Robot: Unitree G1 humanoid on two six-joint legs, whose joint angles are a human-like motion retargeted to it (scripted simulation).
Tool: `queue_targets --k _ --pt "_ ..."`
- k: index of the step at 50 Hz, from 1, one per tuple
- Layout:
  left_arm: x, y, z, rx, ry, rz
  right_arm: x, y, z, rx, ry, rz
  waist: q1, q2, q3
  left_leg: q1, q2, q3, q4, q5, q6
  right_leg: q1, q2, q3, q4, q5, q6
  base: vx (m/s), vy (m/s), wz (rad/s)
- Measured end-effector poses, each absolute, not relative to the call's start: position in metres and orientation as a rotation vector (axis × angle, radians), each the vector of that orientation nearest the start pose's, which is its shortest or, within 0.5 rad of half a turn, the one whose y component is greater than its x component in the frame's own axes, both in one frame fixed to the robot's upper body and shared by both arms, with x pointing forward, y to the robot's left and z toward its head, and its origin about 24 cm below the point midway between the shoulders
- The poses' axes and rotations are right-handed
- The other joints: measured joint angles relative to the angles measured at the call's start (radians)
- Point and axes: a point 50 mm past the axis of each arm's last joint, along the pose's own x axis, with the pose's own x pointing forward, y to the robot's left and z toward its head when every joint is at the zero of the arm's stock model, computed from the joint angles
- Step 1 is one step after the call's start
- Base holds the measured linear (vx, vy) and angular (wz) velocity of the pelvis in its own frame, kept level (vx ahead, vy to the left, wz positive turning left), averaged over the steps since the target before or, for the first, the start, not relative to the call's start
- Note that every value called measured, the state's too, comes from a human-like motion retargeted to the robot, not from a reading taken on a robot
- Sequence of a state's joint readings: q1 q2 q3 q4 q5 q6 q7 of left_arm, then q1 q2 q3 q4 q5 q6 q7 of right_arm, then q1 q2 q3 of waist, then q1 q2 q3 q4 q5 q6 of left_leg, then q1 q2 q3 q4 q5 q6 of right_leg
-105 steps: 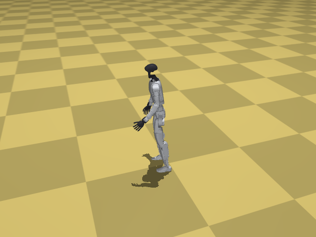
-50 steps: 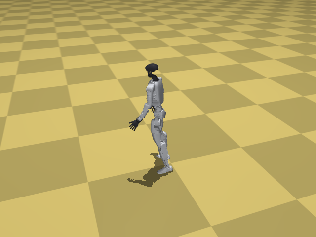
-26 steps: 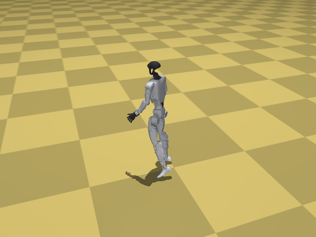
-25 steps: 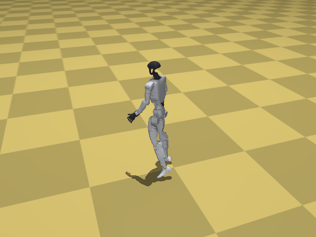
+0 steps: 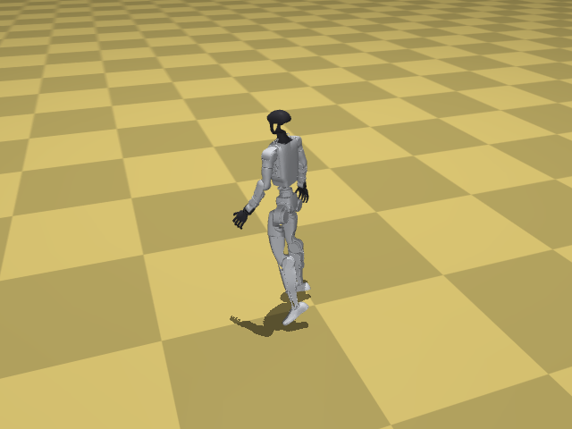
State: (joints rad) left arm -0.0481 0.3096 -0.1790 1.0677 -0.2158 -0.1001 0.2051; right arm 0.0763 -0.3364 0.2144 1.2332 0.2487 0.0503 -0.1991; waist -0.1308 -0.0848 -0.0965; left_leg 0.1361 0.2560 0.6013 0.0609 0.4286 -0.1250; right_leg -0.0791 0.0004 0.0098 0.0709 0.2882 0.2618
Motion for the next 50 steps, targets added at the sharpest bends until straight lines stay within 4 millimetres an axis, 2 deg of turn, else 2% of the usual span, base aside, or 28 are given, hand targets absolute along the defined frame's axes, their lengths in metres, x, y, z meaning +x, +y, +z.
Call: queue_targets --k 5,13,20,27,34,50 --pt "0.140 0.249 -0.135 0.287 0.924 0.272 0.064 -0.276 -0.153 -0.348 1.268 -0.343 -0.009 0.020 -0.016 0.012 0.004 -0.016 -0.008 0.007 -0.018 0.007 0.007 0.020 -0.006 -0.009 0.000 0.00 0.00 0.00" --pt "0.132 0.236 -0.140 0.260 0.929 0.213 0.106 -0.267 -0.145 -0.401 1.134 -0.243 -0.018 0.048 -0.038 0.025 0.021 -0.043 -0.002 0.014 -0.051 0.024 0.030 0.078 -0.025 -0.015 0.000 0.00 -0.05 -0.11" --pt "0.135 0.234 -0.139 0.251 0.922 0.217 0.140 -0.251 -0.138 -0.444 1.024 -0.156 -0.012 0.053 -0.042 0.031 0.025 -0.056 0.022 0.010 -0.060 0.037 0.038 0.114 -0.026 -0.036 0.000 0.00 -0.06 -0.15" --pt "0.146 0.233 -0.135 0.249 0.887 0.224 0.159 -0.238 -0.132 -0.474 0.952 -0.087 -0.003 0.055 -0.042 0.029 0.018 -0.079 0.045 0.009 -0.058 0.048 0.027 0.136 -0.022 -0.053 0.000 0.00 0.00 0.00" --pt "0.156 0.230 -0.130 0.233 0.849 0.222 0.156 -0.241 -0.132 -0.482 0.960 -0.090 0.005 0.060 -0.048 0.022 0.008 -0.083 0.044 0.013 -0.050 0.046 0.011 0.119 -0.015 -0.051 0.000 0.00 0.00 0.00" --pt "0.153 0.227 -0.132 0.222 0.853 0.221 0.114 -0.264 -0.143 -0.465 1.110 -0.194 0.023 0.056 -0.049 -0.024 -0.024 -0.084 0.021 0.005 -0.038 0.022 -0.040 0.043 -0.006 -0.064 0.000 0.00 0.06 0.29"
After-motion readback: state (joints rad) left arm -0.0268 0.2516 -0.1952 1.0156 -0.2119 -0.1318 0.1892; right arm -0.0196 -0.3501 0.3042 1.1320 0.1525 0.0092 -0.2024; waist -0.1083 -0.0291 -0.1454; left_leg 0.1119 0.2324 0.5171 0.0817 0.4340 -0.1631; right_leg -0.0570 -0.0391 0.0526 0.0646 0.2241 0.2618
